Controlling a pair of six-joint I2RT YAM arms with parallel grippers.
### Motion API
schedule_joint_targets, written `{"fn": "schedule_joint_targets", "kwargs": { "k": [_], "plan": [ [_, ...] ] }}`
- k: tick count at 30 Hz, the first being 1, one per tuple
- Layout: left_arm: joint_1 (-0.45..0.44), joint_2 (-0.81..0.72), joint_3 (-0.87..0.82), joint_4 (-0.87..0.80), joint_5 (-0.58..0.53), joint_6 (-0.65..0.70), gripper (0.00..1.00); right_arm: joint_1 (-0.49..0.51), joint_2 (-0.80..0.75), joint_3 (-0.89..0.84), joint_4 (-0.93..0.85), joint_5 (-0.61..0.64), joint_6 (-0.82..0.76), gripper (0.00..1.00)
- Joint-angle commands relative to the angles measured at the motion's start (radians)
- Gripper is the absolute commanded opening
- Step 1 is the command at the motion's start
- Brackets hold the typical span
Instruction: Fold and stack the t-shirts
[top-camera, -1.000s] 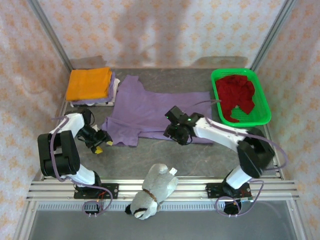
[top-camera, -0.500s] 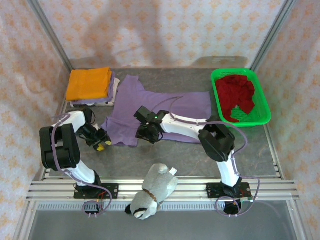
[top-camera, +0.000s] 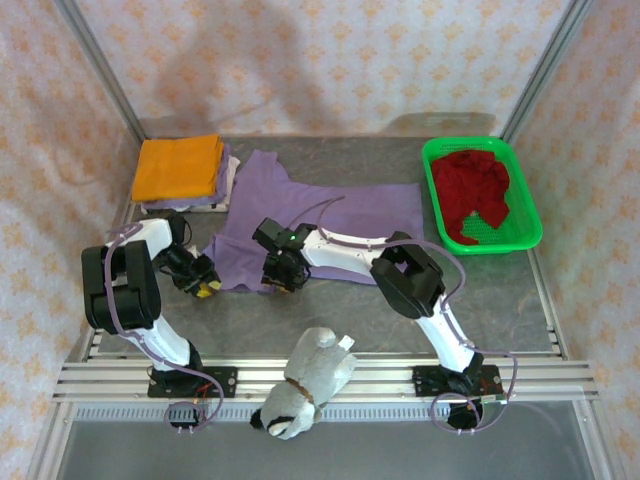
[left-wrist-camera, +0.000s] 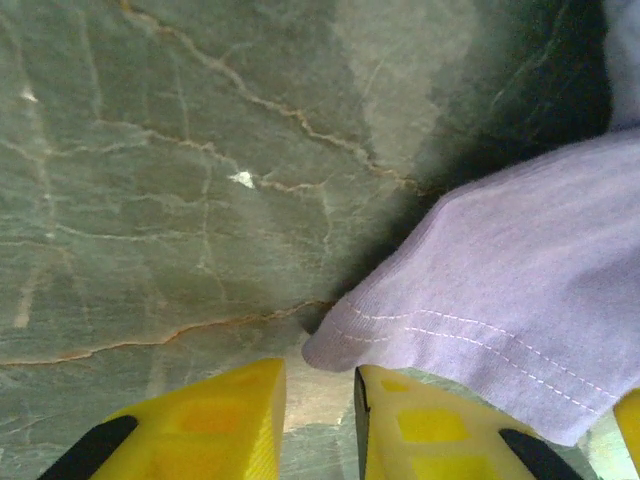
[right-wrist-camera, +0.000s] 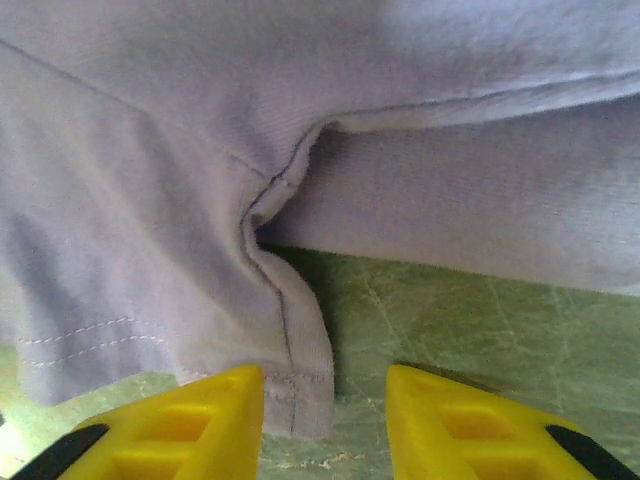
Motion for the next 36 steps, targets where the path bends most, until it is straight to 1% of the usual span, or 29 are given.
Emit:
{"fn": "schedule_joint_targets", "kwargs": {
  "k": [1, 5, 9, 14, 20, 25, 31, 36],
  "plan": [
    [-0.008, 0.010, 0.009, 0.022, 0.020, 0.013, 0.24, 0.006, 0.024, 0.031, -0.033, -0.006, -0.018, 0.34],
    [-0.011, 0.005, 0.006, 0.030, 0.029, 0.006, 0.24, 0.005, 0.039, 0.040, -0.017, -0.024, -0.019, 0.32],
    [-0.014, 0.017, -0.003, 0.040, 0.038, 0.005, 0.20, 0.005, 0.059, 0.051, -0.012, -0.044, -0.018, 0.27],
    [-0.021, 0.017, -0.010, 0.041, 0.036, 0.005, 0.11, 0.005, 0.057, 0.055, -0.014, -0.041, -0.021, 0.18],
    [-0.021, -0.022, 0.017, 0.007, 0.029, 0.005, 0.00, 0.006, 0.036, 0.063, -0.030, -0.021, -0.033, 0.07],
    [-0.024, -0.063, 0.063, -0.040, 0.028, 0.003, 0.00, 0.006, 0.012, 0.082, -0.056, 0.002, -0.052, 0.00],
    [-0.030, -0.098, 0.151, -0.099, 0.029, -0.008, 0.00, -0.011, -0.014, 0.117, -0.091, 0.027, -0.075, 0.00],
    [-0.052, -0.072, 0.248, -0.123, 0.040, -0.028, 0.00, -0.059, -0.036, 0.132, -0.107, 0.028, -0.095, 0.00]
  ]
}}
